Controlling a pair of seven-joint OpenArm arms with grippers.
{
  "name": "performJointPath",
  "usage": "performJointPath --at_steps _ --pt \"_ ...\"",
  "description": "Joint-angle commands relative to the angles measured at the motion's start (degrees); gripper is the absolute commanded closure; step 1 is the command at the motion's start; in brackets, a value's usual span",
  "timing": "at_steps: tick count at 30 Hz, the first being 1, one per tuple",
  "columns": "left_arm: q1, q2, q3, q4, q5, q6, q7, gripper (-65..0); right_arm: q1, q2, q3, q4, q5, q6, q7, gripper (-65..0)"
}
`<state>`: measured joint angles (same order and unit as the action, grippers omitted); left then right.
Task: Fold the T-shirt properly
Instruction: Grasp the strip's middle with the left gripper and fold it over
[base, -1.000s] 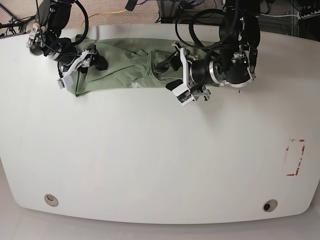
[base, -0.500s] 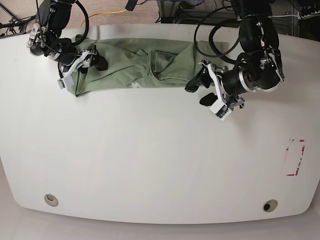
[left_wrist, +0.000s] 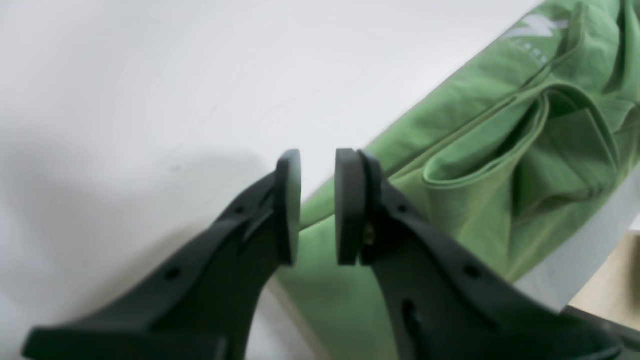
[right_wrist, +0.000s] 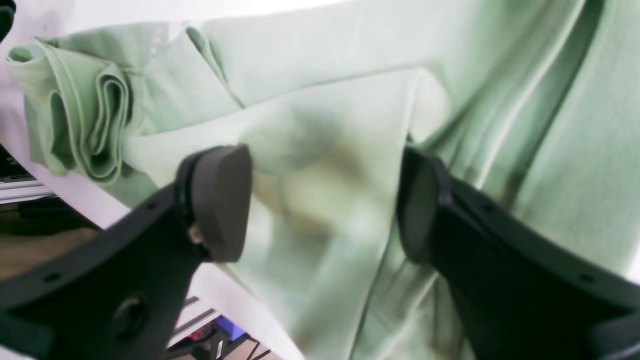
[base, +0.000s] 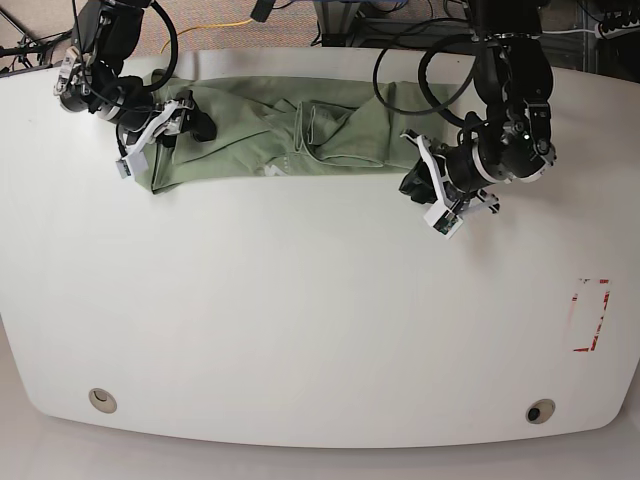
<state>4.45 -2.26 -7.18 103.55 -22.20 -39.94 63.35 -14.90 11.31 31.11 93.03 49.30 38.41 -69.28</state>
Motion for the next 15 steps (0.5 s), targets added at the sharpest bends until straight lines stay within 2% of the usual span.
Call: performJointPath --at_steps 1,9,15 --pt "-0.89 -0.33 -0.16 -1.17 0.79 -0.06 -1.33 -9.7 0.08 0.78 0.23 0.72 0.15 0.22 0.04 -42.2" --pt "-0.98 -0.33 6.34 -1.26 0.35 -0.06 -1.33 -9.7 0.08 0.78 0.23 0.72 0.15 0.22 0.04 -42.2" --pt "-0.98 -0.95 17.07 -0.21 -2.82 -0.06 -1.33 -9.7 0.17 0.78 0.23 0.81 0.15 0.22 0.04 -42.2"
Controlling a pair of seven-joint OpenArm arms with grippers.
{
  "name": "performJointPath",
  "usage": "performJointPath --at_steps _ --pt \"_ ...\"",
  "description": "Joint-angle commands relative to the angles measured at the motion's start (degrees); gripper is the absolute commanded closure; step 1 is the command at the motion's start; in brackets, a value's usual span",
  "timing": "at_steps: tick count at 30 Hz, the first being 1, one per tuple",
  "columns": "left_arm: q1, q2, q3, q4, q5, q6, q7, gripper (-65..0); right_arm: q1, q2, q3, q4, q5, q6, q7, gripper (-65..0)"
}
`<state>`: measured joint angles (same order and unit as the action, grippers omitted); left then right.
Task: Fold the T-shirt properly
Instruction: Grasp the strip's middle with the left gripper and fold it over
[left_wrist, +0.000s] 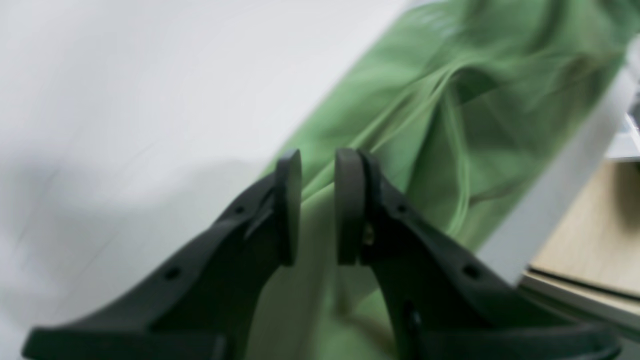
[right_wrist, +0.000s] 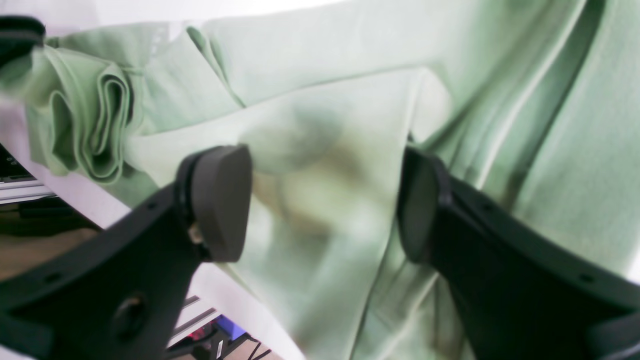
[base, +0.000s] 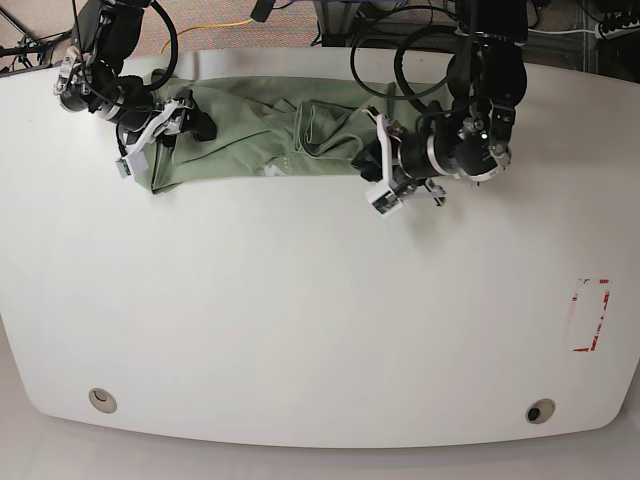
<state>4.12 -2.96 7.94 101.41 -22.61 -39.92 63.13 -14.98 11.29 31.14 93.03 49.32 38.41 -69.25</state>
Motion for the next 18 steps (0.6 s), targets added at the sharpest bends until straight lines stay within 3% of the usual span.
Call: performJointPath --at_steps 1,10,15,18 --pt "-0.65 -0.86 3.7 2.64 -3.1 -0.08 -1.02 -9.7 0.17 0.8 0.21 0.81 0.13 0.22 0.02 -42.2" --pt "-3.28 -1.65 16.36 8.09 -2.22 -0.08 8.82 -10.3 0.26 0.8 0.21 0.64 0.13 0.22 0.02 -42.2" --pt "-5.75 -2.09 14.78 9.41 0.76 -0.08 8.91 -10.3 0.35 0.8 0.21 0.64 0.13 0.22 0.02 -42.2" --pt "-6.54 -2.27 9.24 9.32 1.38 -0.08 8.82 -10.3 0.26 0.62 0.21 0.64 0.13 0.22 0.02 -42.2"
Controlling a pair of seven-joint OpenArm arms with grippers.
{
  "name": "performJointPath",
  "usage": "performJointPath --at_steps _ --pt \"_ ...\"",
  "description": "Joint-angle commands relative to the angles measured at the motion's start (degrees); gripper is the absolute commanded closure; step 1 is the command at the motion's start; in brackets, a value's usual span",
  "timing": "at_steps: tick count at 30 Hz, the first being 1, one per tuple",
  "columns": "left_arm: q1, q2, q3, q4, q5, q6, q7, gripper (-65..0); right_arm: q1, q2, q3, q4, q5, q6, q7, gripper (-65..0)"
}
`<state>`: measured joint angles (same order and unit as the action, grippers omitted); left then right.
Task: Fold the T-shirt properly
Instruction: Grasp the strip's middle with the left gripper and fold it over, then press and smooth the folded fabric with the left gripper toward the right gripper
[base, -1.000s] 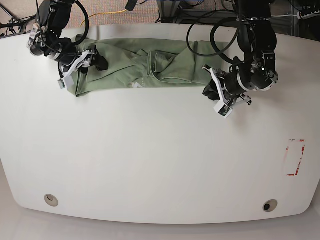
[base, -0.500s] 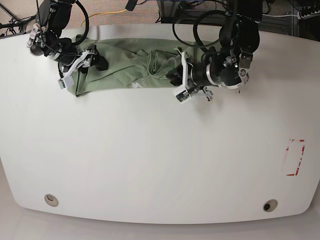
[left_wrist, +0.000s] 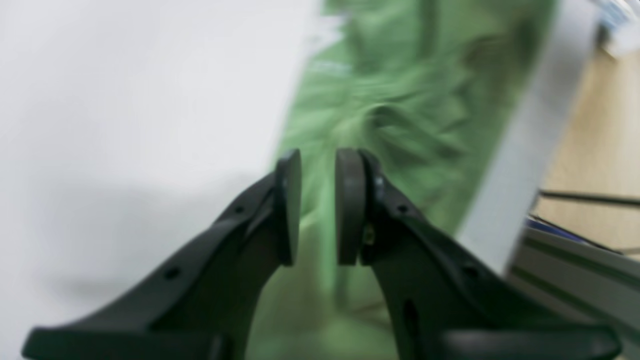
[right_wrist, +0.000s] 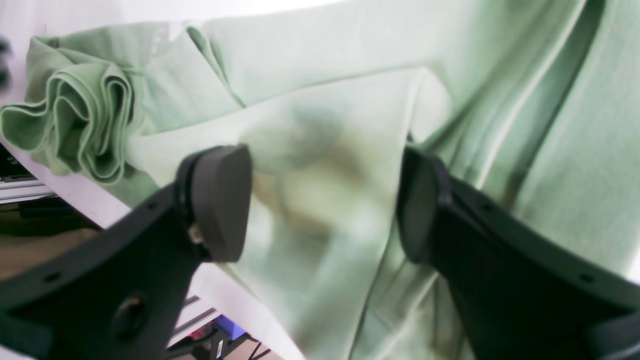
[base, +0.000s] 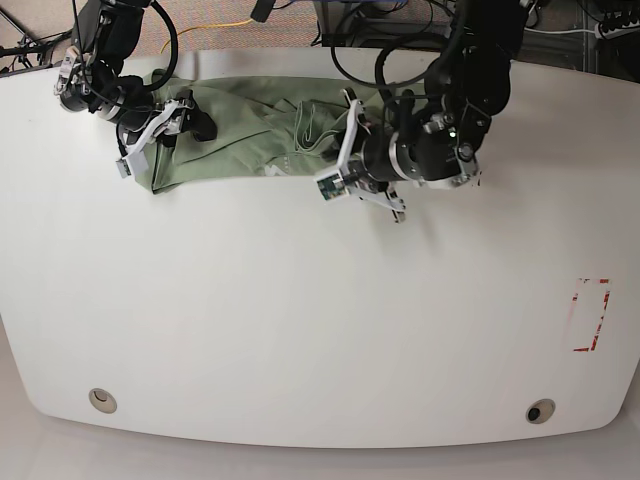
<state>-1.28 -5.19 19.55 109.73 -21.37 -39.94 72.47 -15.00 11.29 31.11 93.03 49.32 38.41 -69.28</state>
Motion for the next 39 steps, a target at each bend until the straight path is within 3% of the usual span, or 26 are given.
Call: performJointPath --at_steps 1,5,9,15,23,29,39 --pt "-1.49 0.4 -4.47 0.82 0.13 -0.06 -0.51 -10.3 0.28 0.01 0.23 0.64 0.13 0.22 0.04 -42.2" --pt "-1.58 0.31 -8.43 0.73 0.13 -0.06 -0.51 -10.3 0.1 -0.61 0.23 0.81 0.13 0.22 0.04 -42.2" --pt "-1.4 -0.3 -7.81 0.64 0.22 -0.06 -0.51 -10.3 0.02 -0.7 0.23 0.72 0.13 0.22 0.04 -42.2" --pt "0.36 -5.4 -2.98 0.64 0.49 -0.06 -0.51 -10.3 0.28 -0.78 0.23 0.72 0.13 0.22 0.04 -42.2" --pt "4.05 -6.37 -1.75 0.64 7.87 -0.06 -0.51 -10.3 0.02 -0.52 0.4 0.64 0.13 0.22 0.04 -42.2" --pt "3.61 -7.6 8.54 0.73 9.8 -0.06 -0.25 -10.3 -0.07 -0.78 0.32 0.64 0.13 0.22 0.04 -42.2" --pt "2.91 -7.16 16.19 2.75 9.8 -0.06 -0.16 -10.3 -0.25 -0.78 0.32 0.81 0.13 0.22 0.04 -42.2"
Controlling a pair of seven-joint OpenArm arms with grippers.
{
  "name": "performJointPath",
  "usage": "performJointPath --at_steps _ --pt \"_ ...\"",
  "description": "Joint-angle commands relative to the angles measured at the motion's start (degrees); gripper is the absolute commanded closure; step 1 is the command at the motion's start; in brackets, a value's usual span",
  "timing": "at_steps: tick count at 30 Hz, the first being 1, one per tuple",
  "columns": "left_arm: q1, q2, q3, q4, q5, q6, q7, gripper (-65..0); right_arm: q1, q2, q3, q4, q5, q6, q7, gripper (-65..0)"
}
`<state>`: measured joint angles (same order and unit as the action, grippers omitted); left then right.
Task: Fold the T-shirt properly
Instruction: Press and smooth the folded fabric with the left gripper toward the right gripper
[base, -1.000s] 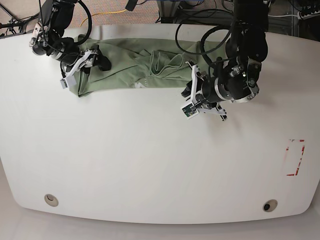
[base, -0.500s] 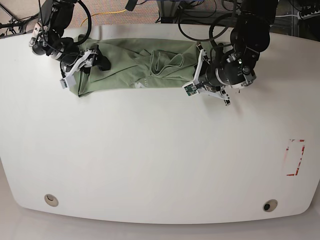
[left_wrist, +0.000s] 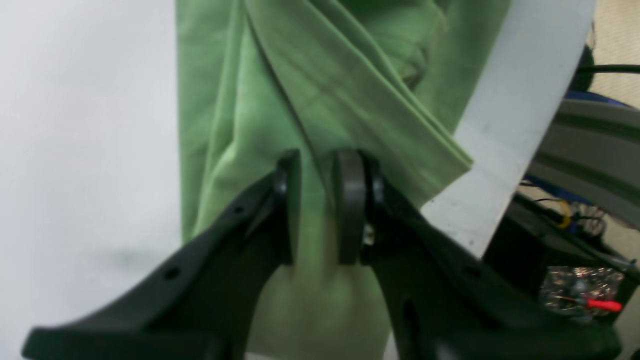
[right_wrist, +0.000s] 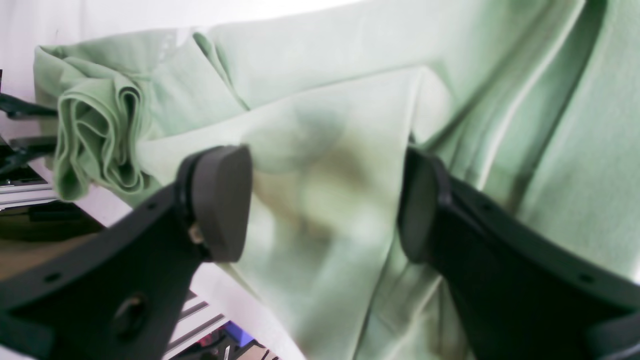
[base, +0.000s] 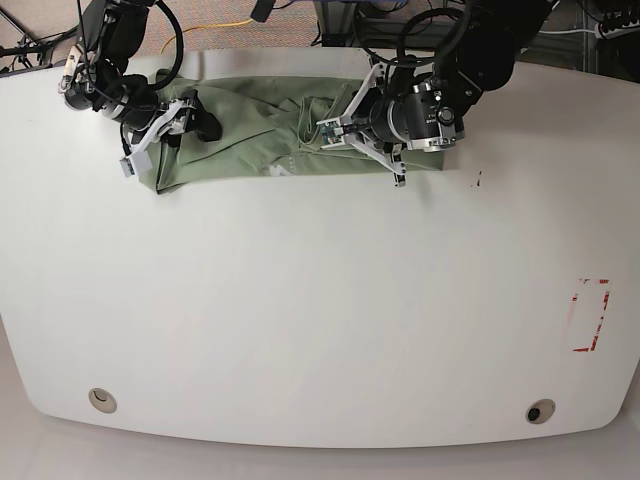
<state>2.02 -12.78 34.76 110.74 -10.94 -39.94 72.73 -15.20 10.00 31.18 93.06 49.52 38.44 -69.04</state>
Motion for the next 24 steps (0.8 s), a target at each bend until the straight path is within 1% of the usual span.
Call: performJointPath --at_steps 1,5,10,12,15,17,22,23,24 --pt "-0.4 0.42 1.5 2.01 -0.62 -0.06 -0.42 -10.3 -0.05 0.51 0.25 0.7 -0.07 0.2 -0.2 -42.2" --pt "-1.01 0.42 5.63 2.18 -0.8 -0.06 1.51 -10.3 -0.05 0.51 0.25 0.7 -0.07 0.2 -0.2 -42.2" --pt "-2.68 0.51 9.68 3.5 -0.88 -0.06 1.6 -10.3 -0.05 0.51 0.25 0.61 -0.07 0.2 -0.2 -42.2" --pt "-3.47 0.78 9.76 3.68 -0.88 -0.06 1.6 -10.3 0.04 0.51 0.25 0.61 -0.07 0.2 -0.2 -42.2" --pt "-4.53 2.53 9.32 3.59 -0.71 -0.06 1.51 -10.3 0.04 0.42 0.25 0.61 -0.07 0.2 -0.2 -42.2" --pt "-4.7 3.15 7.13 3.5 -0.62 -0.06 1.25 -10.3 0.04 0.42 0.25 0.61 -0.07 0.2 -0.2 -42.2" --pt "-4.62 6.75 -2.02 3.24 -0.53 -0.06 -2.0 -10.6 0.04 0.42 0.25 0.61 -0.07 0.2 -0.2 -42.2" --pt "-4.62 7.19 -2.81 3.24 -0.53 -0.06 -2.27 -11.4 0.04 0.42 0.25 0.61 -0.07 0.2 -0.2 -42.2" --pt "-4.53 7.98 -3.51 3.24 -0.53 -0.06 -2.36 -14.0 0.04 0.42 0.25 0.61 -0.07 0.2 -0.2 -42.2"
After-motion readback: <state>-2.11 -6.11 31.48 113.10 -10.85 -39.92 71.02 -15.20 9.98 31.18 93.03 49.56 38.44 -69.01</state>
